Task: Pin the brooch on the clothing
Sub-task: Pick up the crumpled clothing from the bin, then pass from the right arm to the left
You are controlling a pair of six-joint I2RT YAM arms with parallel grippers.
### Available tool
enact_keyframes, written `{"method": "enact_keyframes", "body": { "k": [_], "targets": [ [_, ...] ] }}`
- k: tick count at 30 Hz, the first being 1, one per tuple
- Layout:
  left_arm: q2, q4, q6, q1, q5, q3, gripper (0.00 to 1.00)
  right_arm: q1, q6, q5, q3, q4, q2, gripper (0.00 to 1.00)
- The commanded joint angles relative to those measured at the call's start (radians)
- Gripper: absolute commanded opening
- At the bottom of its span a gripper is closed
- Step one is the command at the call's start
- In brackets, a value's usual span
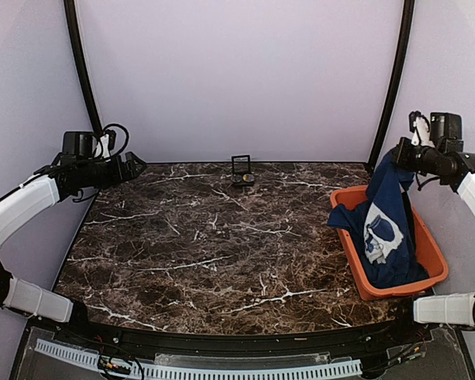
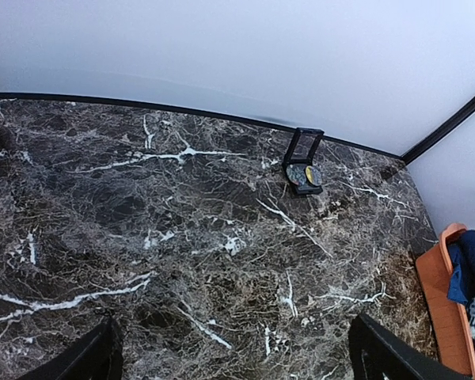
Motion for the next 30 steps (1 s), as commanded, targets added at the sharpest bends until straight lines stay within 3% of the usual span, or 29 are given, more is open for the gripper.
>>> {"method": "enact_keyframes", "body": {
  "k": [1, 14, 20, 25, 30],
  "targets": [
    [0.001, 0.044, -0.009, 0.000, 0.065, -0.026, 0.99, 0.081, -0.050, -0.318, 0.155, 0.111, 0.005, 0.00],
    [-0.017, 0.233, -0.047, 0.000, 0.278, -0.064, 0.99, 0.238, -0.031, -0.758, 0.445, 0.274, 0.056, 0.00],
    [0.004, 0.327, -0.094, -0.018, 0.404, 0.002, 0.99, 0.240, 0.028, -0.811, 0.524, 0.362, 0.046, 0.00],
    [0.056, 0.360, -0.057, -0.197, 0.380, 0.113, 0.99, 0.240, 0.029, -0.793, 0.536, 0.372, 0.061, 0.00],
    [0.211, 0.382, -0.005, -0.427, 0.377, 0.294, 0.99, 0.240, 0.012, -0.782, 0.566, 0.351, 0.083, 0.00]
  ]
}}
